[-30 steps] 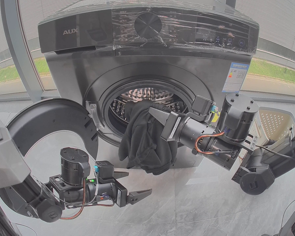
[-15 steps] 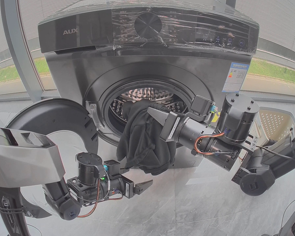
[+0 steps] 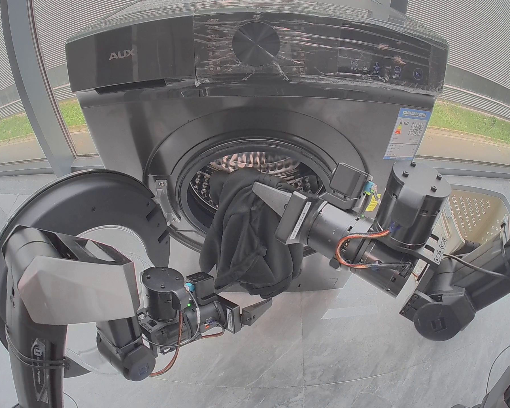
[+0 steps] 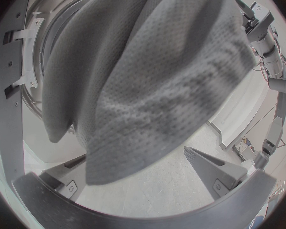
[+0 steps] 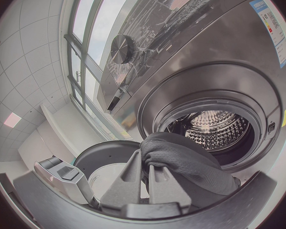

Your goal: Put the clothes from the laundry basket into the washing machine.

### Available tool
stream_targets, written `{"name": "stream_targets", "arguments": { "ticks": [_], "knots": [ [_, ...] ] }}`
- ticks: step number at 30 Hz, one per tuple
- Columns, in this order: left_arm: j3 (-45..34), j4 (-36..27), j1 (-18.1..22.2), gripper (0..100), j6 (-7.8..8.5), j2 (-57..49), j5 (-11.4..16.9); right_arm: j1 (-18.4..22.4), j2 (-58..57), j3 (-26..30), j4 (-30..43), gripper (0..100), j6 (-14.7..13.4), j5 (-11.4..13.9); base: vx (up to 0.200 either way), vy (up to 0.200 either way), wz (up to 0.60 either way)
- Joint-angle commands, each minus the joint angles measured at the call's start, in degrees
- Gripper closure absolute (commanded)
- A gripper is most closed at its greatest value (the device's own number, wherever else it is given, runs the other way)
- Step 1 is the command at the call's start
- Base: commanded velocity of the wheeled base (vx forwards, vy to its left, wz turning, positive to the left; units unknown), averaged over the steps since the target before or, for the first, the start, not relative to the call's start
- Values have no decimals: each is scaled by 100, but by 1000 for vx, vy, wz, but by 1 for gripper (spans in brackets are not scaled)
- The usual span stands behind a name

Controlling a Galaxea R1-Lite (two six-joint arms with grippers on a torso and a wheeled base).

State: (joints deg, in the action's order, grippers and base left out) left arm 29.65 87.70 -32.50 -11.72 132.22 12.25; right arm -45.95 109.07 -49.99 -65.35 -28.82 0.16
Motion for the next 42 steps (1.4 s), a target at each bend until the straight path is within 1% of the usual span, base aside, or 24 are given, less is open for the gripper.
{"name": "stream_targets", "arguments": {
  "ticks": [1,4,10,15,18,23,27,30,37,42],
  "knots": [
    [191,116,16,0,-24,357,14,-11,9,25,-4,100,-1,2,0,0,0],
    [226,125,7,0,-41,322,58,-11,9,34,-4,100,-1,2,0,0,0],
    [243,142,-20,0,3,269,102,-2,9,69,-4,100,-1,11,0,0,0],
    [191,142,-99,0,3,6,304,59,106,69,-21,100,-1,19,0,0,0],
    [59,133,-213,0,-6,-249,348,68,141,60,-118,100,8,19,0,0,0],
    [-91,142,-362,0,-164,-451,436,59,202,42,-136,100,8,11,0,0,0],
    [-100,142,-380,0,-173,-293,436,42,202,42,-136,100,-1,11,0,0,0],
    [-12,142,-380,0,-120,-56,392,24,202,51,-136,100,-1,11,0,0,0],
    [217,151,-310,0,-103,199,339,-2,194,42,-136,100,-1,11,0,0,0],
    [401,151,-310,0,-112,340,172,-11,202,42,-136,100,-1,11,0,0,0]
  ]
}}
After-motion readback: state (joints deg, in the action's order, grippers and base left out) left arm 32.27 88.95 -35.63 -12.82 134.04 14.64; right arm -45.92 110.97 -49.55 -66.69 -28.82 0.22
